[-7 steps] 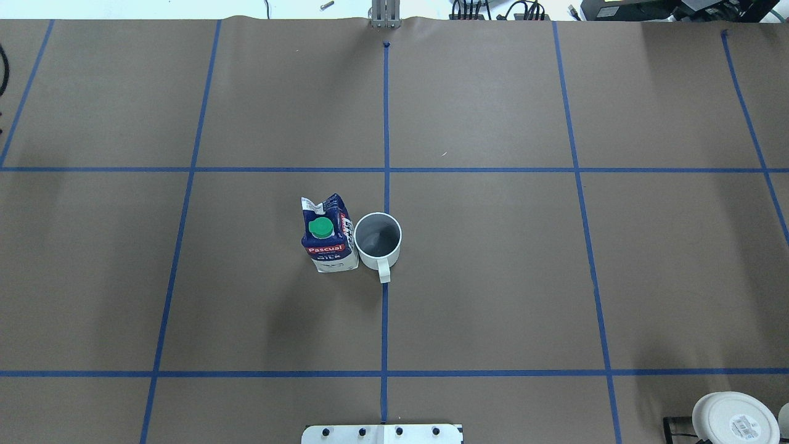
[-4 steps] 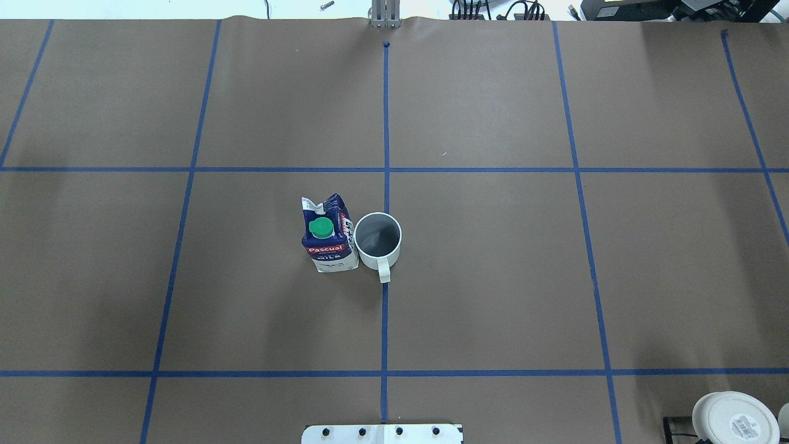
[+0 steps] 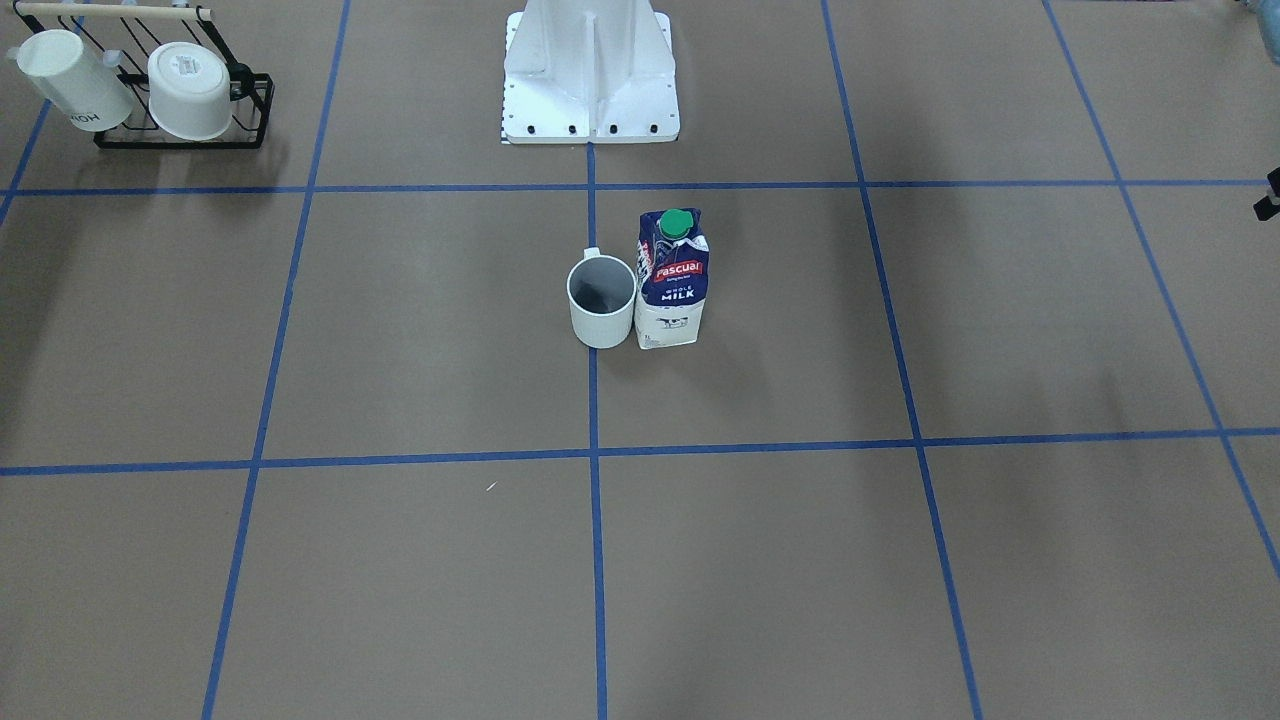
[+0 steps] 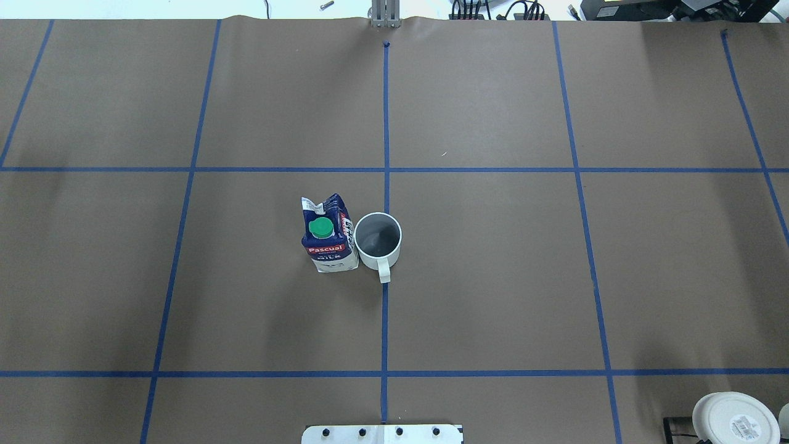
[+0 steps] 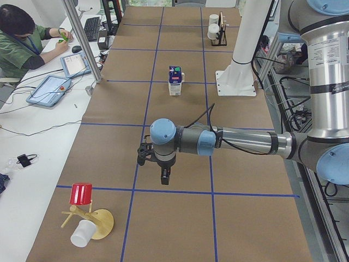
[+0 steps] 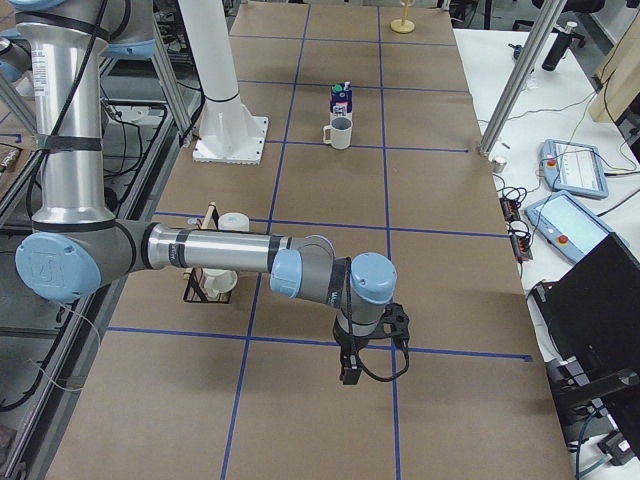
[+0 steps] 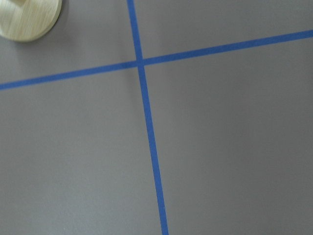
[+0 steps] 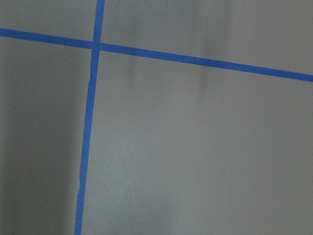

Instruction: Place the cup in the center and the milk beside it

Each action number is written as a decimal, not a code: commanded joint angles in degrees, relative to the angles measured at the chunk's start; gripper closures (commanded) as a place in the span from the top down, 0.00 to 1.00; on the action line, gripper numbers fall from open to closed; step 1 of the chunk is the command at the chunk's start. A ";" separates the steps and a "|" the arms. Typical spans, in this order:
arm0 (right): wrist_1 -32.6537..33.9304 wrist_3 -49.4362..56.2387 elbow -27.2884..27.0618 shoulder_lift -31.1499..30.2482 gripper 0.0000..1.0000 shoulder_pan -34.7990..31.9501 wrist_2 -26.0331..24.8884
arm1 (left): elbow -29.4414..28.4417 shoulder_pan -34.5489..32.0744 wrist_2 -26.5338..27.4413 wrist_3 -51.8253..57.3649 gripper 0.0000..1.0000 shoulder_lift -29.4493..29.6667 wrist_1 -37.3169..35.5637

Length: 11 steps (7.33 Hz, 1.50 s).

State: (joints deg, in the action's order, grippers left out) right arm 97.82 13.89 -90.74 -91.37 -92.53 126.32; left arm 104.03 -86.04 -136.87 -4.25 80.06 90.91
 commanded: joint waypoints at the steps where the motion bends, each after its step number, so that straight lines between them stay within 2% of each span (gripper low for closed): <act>1: 0.00 0.00 -0.13 0.05 1.00 0.07 0.15 | -0.06 -0.27 3.24 0.29 0.99 0.62 0.40; 5: 0.00 -0.09 -0.31 0.23 1.00 0.07 0.33 | 0.38 -0.27 3.63 0.29 0.99 0.89 0.40; 8: 0.09 0.17 -2.41 -0.12 1.00 -0.02 0.94 | 0.56 -0.27 3.63 0.29 0.99 0.72 0.40; 11: 0.00 0.61 -3.47 -1.09 1.00 -0.02 -0.28 | 0.65 -0.18 3.63 0.20 0.99 0.63 0.40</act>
State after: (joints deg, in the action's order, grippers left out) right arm 97.83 14.39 -93.59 -91.87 -92.55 126.65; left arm 104.64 -86.23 -133.24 -4.01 80.74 91.32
